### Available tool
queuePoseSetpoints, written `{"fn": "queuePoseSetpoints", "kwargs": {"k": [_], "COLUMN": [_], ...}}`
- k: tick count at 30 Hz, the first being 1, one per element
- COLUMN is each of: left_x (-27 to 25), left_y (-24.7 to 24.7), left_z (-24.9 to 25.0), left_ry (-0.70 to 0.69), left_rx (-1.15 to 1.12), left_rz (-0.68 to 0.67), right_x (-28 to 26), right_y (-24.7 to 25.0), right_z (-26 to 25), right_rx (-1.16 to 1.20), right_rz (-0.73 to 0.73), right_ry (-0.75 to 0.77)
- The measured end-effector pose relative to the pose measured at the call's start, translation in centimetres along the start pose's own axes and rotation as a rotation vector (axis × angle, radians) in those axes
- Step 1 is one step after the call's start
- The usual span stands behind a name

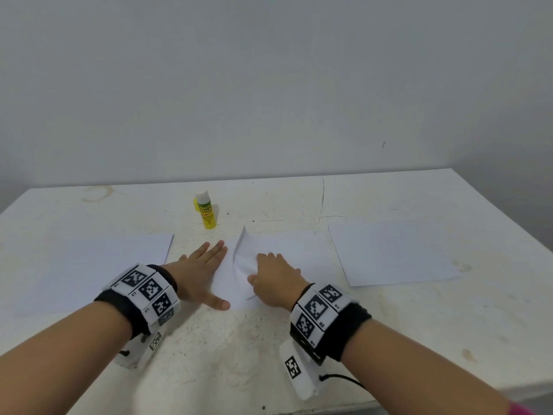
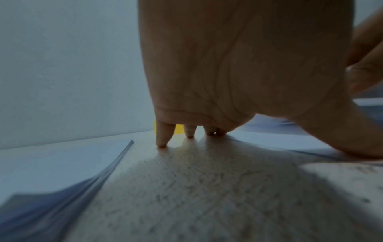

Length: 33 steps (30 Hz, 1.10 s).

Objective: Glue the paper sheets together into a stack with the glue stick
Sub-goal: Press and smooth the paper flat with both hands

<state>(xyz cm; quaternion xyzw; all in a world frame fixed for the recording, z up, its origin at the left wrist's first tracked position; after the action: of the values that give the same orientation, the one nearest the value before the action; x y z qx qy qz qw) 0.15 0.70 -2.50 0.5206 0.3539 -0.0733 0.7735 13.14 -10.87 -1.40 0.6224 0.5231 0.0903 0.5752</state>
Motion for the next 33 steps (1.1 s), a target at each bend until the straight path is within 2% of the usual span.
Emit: {"fn": "queuePoseSetpoints", "kwargs": {"k": [12, 33], "left_x": [0.0, 0.2], "left_y": [-0.1, -0.3], "left_z": [-0.1, -0.4], "left_ry": [-0.019, -0.016], "left_rx": [-0.014, 0.000], "left_rz": [0.003, 0.003], "right_x": [0.6, 0.4], "right_y": [-0.6, -0.9], "right_z": [-1.9, -1.0], "right_rx": [-0.036, -0.027], "right_rz": [0.028, 0.020], "right_ry": [0.025, 0.018]}}
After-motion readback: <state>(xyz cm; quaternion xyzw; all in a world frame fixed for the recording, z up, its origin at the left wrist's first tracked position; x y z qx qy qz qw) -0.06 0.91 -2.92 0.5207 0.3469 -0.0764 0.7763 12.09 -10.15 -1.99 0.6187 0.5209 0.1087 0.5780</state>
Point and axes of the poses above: each hand's wrist, its own x-axis towards the middle knuckle, its own y-axis out of the back of the hand, z = x × y, the point moved 2 cm from there along x, towards the middle knuckle, and after that the axes turned 12 degrees about -y, right-handed, at the moved point
